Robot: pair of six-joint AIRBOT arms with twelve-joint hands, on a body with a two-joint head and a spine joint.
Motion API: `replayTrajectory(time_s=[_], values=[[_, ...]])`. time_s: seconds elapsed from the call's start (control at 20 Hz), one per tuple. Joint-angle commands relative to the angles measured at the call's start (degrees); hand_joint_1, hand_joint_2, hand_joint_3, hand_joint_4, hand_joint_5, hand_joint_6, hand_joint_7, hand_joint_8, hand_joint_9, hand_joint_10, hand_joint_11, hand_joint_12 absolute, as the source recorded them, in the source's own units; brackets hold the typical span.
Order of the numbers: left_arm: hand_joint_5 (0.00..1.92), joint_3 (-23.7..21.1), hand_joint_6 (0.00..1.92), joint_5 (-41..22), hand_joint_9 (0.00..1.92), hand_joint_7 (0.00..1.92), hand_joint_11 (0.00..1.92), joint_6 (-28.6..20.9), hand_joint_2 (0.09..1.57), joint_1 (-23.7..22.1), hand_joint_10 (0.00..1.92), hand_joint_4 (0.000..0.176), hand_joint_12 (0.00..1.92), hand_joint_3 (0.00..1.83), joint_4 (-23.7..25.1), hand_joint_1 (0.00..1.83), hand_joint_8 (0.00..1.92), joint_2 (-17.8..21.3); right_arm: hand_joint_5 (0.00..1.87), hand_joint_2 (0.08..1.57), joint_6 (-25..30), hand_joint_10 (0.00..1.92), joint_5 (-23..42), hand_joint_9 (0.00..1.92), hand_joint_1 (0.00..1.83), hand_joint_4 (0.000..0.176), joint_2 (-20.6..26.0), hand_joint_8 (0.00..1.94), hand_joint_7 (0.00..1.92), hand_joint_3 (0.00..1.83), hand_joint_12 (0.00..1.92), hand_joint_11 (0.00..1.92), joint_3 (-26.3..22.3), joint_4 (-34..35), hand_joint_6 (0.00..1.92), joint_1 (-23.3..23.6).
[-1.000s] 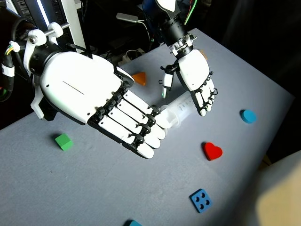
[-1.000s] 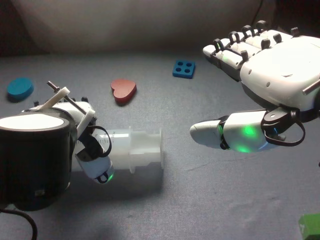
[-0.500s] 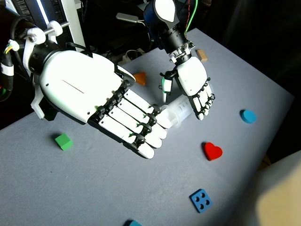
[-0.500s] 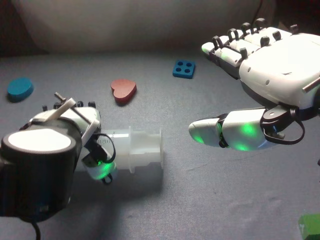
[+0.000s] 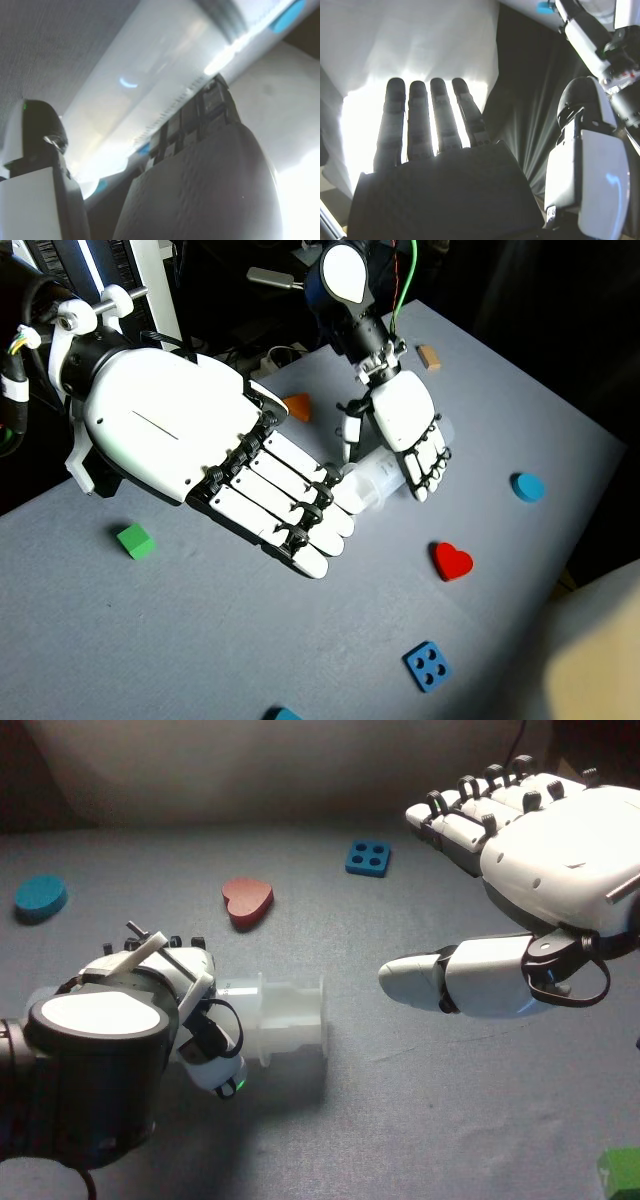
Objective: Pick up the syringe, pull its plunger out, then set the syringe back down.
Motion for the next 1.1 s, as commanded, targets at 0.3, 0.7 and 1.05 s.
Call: replayTrajectory(time_s=[0.3, 0.7, 1.05], values=[[0.08, 1.3, 0.0, 1.4, 0.05, 0.05, 0.0, -0.6, 1.02, 0.3, 0.0, 0.0, 0.26, 0.01, 3.8, 0.95, 0.0, -0.2, 0.01, 0.97, 0.4, 0.0, -1.4, 0.02, 0.09, 0.0, 0.0, 0.0, 0.01, 0.0, 0.21, 0.0, 0.1, -4.5, 0.0, 1.0], [0.1, 1.7, 0.0, 1.3, 0.1, 0.09, 0.0, -2.1, 1.0, 0.9, 0.01, 0.0, 0.37, 0.0, 3.8, 0.97, 0.01, -0.7, 0.0, 0.97, 0.4, 0.0, -1.4, 0.01, 0.08, 0.0, 0.0, 0.0, 0.0, 0.0, 0.2, 0.0, 0.1, -4.5, 0.0, 1.0], [0.54, 1.6, 0.03, 1.3, 0.32, 0.39, 0.0, -2.2, 0.96, 0.8, 0.01, 0.0, 0.75, 0.0, 3.8, 1.07, 0.01, -0.8, 0.02, 0.95, 0.4, 0.0, -1.4, 0.02, 0.11, 0.0, 0.0, 0.0, 0.02, 0.0, 0.2, 0.0, 0.1, -4.6, 0.0, 1.0]])
